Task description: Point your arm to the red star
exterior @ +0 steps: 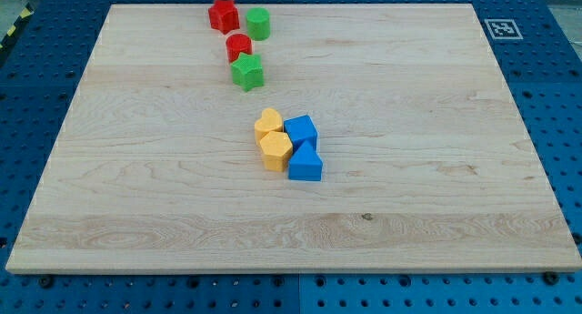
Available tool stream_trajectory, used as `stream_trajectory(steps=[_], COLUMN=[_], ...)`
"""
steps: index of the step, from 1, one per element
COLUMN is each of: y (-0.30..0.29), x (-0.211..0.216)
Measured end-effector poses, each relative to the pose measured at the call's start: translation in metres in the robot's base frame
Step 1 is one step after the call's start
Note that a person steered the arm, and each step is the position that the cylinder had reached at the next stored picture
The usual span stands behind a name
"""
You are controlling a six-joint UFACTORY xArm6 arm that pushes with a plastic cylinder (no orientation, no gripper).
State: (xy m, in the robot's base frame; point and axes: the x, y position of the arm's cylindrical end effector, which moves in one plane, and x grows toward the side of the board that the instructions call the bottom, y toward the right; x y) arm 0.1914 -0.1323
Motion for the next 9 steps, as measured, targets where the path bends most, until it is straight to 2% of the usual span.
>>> stream_trajectory(steps=[3, 5, 7, 9], y=[-0.011, -0.118, -0.115, -0.039], x=[0.001, 0.001, 0.021, 0.026])
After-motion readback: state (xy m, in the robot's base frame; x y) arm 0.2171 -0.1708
